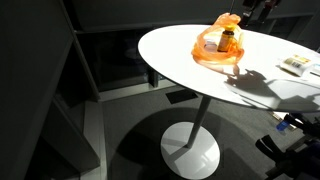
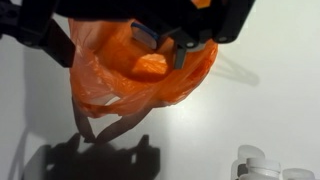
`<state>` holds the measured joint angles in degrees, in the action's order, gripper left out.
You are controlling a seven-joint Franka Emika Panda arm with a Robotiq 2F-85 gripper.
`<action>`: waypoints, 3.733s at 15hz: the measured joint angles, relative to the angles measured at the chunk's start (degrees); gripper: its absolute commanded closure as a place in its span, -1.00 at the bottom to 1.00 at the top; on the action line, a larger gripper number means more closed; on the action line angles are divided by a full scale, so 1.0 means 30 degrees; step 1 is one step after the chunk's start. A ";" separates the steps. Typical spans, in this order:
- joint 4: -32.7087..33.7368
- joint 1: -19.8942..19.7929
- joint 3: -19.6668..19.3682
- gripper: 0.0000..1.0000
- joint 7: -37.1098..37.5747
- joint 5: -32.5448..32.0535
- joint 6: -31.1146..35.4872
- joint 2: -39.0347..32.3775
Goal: Remove the yellow and brown bottle from the plastic bag and put it on the table
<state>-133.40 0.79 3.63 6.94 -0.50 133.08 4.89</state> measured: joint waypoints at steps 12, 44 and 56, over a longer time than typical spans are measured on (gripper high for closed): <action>0.1498 -0.0013 -0.0563 -1.00 -0.1730 0.0904 0.3376 -0.3925; 0.4738 -0.0158 -0.2513 -0.57 -0.1149 -0.3157 0.4710 -0.7043; 0.5027 0.0503 -0.2704 0.43 0.0604 -0.4309 0.3602 -0.6535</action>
<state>-118.32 2.30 -4.49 8.75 -13.43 143.89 -14.71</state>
